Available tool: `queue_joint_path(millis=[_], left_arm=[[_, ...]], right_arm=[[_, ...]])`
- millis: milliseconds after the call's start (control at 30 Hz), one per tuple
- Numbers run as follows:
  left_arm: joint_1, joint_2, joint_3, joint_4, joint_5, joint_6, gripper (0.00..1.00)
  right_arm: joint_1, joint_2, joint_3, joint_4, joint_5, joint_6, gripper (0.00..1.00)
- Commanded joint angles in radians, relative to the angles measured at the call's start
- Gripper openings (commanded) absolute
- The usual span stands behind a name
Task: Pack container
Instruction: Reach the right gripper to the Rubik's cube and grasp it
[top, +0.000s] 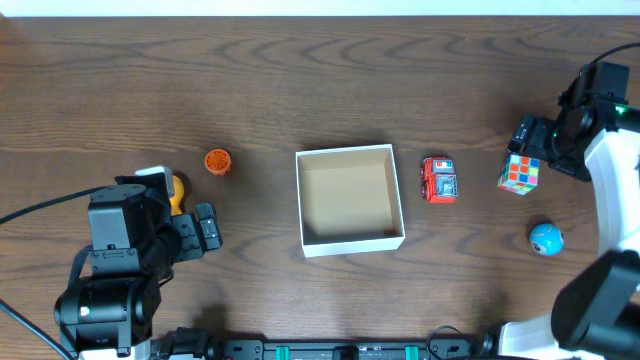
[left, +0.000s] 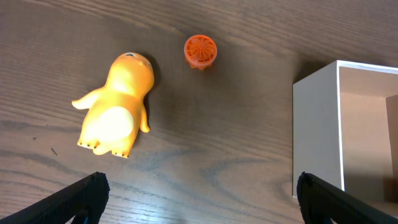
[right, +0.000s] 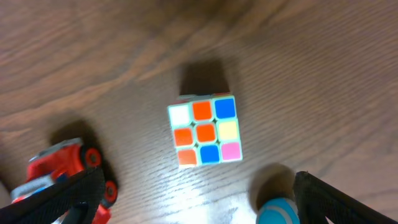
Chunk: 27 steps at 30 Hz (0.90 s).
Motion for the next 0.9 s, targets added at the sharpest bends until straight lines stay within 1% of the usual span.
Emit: queue_joint_path(millis=[0, 300, 533, 567, 633, 700, 800, 867], left_arm=[[0.006, -0.002, 0.01, -0.002, 0.011, -0.005, 0.98], [0.006, -0.002, 0.01, -0.002, 0.011, -0.005, 0.98], [0.006, -0.002, 0.01, -0.002, 0.011, -0.005, 0.98], [0.006, -0.002, 0.01, -0.002, 0.011, -0.005, 0.98], [0.006, -0.002, 0.01, -0.002, 0.011, -0.005, 0.98], [0.006, -0.002, 0.01, -0.002, 0.011, -0.005, 0.98], [0.006, -0.002, 0.01, -0.002, 0.011, -0.005, 0.98], [0.006, -0.002, 0.01, -0.002, 0.011, -0.005, 0.98]], right_arm=[[-0.026, 0.068, 0.009, 0.016, -0.03, -0.011, 0.99], [-0.028, 0.224, 0.009, 0.018, -0.031, -0.011, 0.99], [-0.028, 0.301, 0.009, 0.029, -0.042, -0.007, 0.99], [-0.028, 0.305, 0.009, 0.03, -0.043, -0.007, 0.97], [-0.028, 0.307, 0.009, 0.032, -0.042, -0.007, 0.89], [-0.028, 0.307, 0.009, 0.035, -0.042, -0.007, 0.77], [-0.028, 0.307, 0.009, 0.036, -0.042, -0.007, 0.63], [-0.028, 0.307, 0.009, 0.036, -0.042, -0.007, 0.59]])
